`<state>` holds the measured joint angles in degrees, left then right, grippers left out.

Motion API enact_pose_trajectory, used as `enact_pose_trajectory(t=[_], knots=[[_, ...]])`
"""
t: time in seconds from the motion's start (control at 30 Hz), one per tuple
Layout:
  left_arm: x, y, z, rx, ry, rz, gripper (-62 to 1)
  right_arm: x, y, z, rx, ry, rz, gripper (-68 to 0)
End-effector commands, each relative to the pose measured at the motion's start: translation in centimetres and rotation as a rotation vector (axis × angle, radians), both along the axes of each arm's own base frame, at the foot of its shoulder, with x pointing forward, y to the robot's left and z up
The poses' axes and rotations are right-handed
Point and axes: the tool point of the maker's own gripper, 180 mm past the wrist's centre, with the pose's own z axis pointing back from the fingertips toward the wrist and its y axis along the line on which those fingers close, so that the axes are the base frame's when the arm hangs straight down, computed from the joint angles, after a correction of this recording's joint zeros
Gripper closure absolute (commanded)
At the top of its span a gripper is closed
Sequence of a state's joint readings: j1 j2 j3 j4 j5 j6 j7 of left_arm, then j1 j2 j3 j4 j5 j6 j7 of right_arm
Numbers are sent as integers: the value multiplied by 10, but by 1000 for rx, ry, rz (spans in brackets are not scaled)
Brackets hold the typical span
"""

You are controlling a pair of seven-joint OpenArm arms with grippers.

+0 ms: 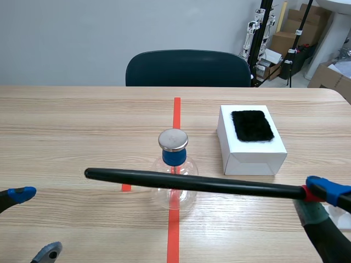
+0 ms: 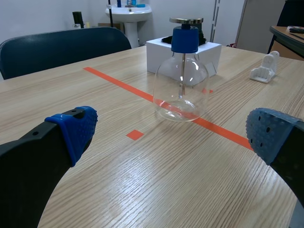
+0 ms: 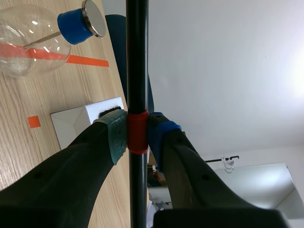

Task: Do the electroscope experiment. rub the rod on the fur

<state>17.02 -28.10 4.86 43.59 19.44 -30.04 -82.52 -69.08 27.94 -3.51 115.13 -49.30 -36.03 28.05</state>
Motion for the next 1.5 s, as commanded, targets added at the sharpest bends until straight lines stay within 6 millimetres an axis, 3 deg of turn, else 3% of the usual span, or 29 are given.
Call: enact_pose_trajectory(t=[0.0, 1.33, 1.47], knots=[[2, 4, 5, -8, -17, 8, -623, 5, 1, 10, 13, -41, -1, 0], [2, 4, 5, -8, -17, 8, -623, 1, 10, 8, 30, -24, 46, 0], [2, 4, 5, -8, -17, 8, -623, 3, 9, 8, 40, -20, 33, -24]])
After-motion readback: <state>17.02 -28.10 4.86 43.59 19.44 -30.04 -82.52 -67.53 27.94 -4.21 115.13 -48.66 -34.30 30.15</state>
